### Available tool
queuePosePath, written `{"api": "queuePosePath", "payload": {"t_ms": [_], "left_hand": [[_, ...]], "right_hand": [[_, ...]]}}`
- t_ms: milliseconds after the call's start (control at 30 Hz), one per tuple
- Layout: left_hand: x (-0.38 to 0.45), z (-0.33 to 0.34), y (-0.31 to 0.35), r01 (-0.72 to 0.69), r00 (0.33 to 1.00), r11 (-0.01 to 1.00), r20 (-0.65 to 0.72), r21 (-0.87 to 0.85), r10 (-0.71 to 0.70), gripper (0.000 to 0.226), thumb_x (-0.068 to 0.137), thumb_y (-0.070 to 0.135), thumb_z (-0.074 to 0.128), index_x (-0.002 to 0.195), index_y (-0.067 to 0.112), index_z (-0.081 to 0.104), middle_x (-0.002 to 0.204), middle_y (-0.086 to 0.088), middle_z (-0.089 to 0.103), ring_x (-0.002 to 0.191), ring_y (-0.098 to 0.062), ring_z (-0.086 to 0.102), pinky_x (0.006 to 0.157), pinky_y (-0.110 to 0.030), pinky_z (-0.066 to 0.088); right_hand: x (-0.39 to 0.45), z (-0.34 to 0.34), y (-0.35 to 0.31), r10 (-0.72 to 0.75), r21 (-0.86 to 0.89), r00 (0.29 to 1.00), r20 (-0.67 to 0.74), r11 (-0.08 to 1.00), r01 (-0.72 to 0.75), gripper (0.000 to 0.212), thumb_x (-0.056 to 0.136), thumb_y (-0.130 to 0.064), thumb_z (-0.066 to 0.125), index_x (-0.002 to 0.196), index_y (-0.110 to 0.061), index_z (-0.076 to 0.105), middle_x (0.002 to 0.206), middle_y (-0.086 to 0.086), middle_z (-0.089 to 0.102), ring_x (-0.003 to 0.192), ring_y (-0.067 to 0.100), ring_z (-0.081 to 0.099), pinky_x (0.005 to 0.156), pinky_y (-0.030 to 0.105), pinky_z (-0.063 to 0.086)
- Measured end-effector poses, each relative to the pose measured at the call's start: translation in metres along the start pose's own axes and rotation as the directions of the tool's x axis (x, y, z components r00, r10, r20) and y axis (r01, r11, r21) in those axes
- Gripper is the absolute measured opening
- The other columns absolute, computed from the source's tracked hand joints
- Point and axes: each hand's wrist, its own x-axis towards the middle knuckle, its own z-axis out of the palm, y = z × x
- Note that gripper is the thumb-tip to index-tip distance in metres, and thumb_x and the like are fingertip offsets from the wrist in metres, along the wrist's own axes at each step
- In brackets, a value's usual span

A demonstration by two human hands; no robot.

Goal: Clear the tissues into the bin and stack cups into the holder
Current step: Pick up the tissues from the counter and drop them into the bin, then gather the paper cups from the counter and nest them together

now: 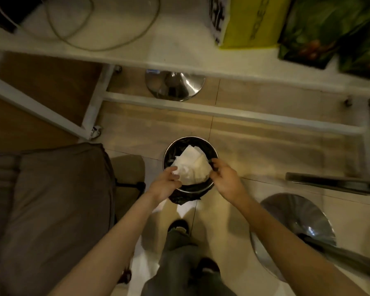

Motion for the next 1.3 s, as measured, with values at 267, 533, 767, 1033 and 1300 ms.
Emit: {"api": "queuePosePath", "payload": {"t_ms": [267, 533, 767, 1033, 1300], "left_hand": [[-0.147, -0.011, 0.121, -0.171, 0.985, 0.964, 0.024, 0.205, 0.17, 0.057, 0.08, 0.008, 0.063, 0.132, 0.007, 0.04, 0.119, -0.018, 0.061, 0.114, -0.028, 0.055, 0.101, -0.034, 0.04], [-0.276, -0.017, 0.221, -0.432, 0.9, 0.817, 0.121, 0.381, 0.42, 0.054, 0.078, 0.018, 0.067, 0.127, 0.007, 0.047, 0.123, -0.012, 0.06, 0.108, -0.018, 0.057, 0.092, -0.025, 0.046], [-0.376, -0.013, 0.288, -0.604, 0.732, 0.569, 0.106, 0.558, 0.673, 0.051, 0.08, 0.022, 0.065, 0.127, 0.015, 0.047, 0.108, -0.005, 0.065, 0.095, -0.016, 0.061, 0.079, -0.024, 0.047], [-0.443, -0.025, 0.358, -0.704, 0.576, 0.454, 0.066, 0.546, 0.815, 0.054, 0.079, 0.029, 0.065, 0.128, 0.02, 0.044, 0.112, -0.005, 0.061, 0.097, -0.015, 0.062, 0.087, -0.026, 0.049], [-0.454, -0.064, 0.414, -0.747, 0.437, 0.415, -0.088, 0.519, 0.895, 0.063, 0.076, 0.033, 0.068, 0.131, 0.028, 0.037, 0.115, 0.001, 0.057, 0.097, -0.014, 0.059, 0.078, -0.024, 0.049]], "right_hand": [[-0.113, -0.096, -0.128, -0.151, -0.003, 0.988, -0.042, 0.989, 0.151, 0.046, 0.09, -0.015, 0.051, 0.135, -0.011, 0.038, 0.126, 0.013, 0.057, 0.111, 0.027, 0.056, 0.094, 0.034, 0.044], [-0.216, -0.182, -0.216, -0.372, -0.126, 0.916, -0.149, 0.926, 0.355, 0.052, 0.086, -0.019, 0.058, 0.135, -0.018, 0.038, 0.122, 0.005, 0.057, 0.096, 0.015, 0.056, 0.082, 0.027, 0.044], [-0.29, -0.244, -0.271, -0.525, -0.225, 0.811, -0.259, 0.849, 0.477, 0.057, 0.084, -0.029, 0.06, 0.135, -0.023, 0.035, 0.109, -0.007, 0.051, 0.085, 0.013, 0.061, 0.08, 0.034, 0.053], [-0.323, -0.3, -0.333, -0.629, -0.257, 0.708, -0.322, 0.778, 0.574, 0.053, 0.082, -0.034, 0.061, 0.13, -0.028, 0.039, 0.11, -0.005, 0.055, 0.09, 0.012, 0.06, 0.082, 0.033, 0.053], [-0.306, -0.333, -0.4, -0.677, -0.298, 0.642, -0.36, 0.735, 0.609, 0.056, 0.081, -0.037, 0.062, 0.131, -0.028, 0.037, 0.111, -0.009, 0.052, 0.09, 0.01, 0.059, 0.084, 0.031, 0.052]]}}
